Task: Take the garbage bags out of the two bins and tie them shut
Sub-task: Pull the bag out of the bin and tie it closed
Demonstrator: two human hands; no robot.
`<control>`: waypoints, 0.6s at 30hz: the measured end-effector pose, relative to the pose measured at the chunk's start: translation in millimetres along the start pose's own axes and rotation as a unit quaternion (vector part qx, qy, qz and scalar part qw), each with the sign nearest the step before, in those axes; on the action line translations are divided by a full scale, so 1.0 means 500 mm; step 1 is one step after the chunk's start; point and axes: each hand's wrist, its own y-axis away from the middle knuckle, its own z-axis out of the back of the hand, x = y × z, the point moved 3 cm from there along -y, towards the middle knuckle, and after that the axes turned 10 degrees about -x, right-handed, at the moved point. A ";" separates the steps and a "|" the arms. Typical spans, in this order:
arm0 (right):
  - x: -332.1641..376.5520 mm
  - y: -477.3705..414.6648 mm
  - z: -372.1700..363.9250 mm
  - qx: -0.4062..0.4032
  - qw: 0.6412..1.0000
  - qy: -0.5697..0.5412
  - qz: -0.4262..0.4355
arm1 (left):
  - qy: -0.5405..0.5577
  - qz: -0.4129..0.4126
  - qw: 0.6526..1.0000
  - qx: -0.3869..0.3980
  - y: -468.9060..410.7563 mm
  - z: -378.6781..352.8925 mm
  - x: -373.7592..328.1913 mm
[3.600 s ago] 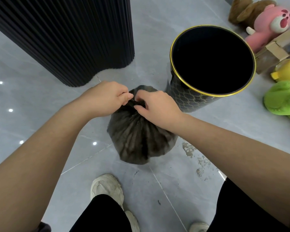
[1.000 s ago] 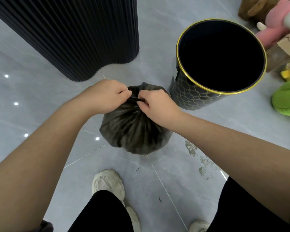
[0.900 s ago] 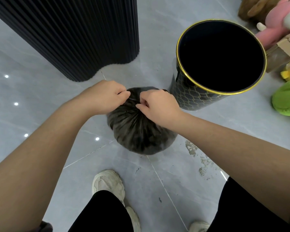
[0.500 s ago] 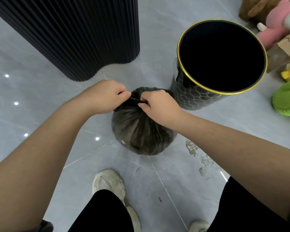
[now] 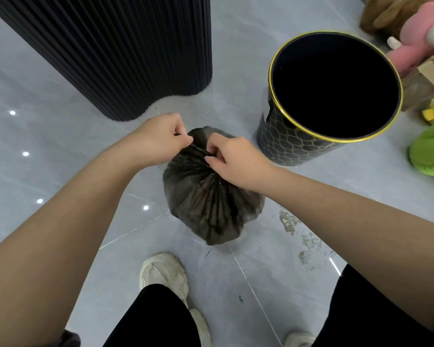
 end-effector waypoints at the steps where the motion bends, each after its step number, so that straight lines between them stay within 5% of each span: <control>1: 0.001 0.000 0.001 0.000 1.000 0.007 0.003 | -0.002 0.003 1.000 -0.001 0.001 -0.001 0.000; 7: -0.007 0.001 -0.001 -0.019 0.995 0.099 0.002 | 0.003 0.021 0.997 0.080 0.007 -0.001 0.005; 13: -0.022 0.004 -0.002 -0.001 0.992 -0.120 -0.033 | 0.149 0.131 0.962 0.187 0.005 -0.018 0.028; 18: -0.022 -0.006 0.005 -0.008 0.979 -0.199 -0.041 | 0.197 0.142 0.962 0.128 -0.004 -0.012 0.042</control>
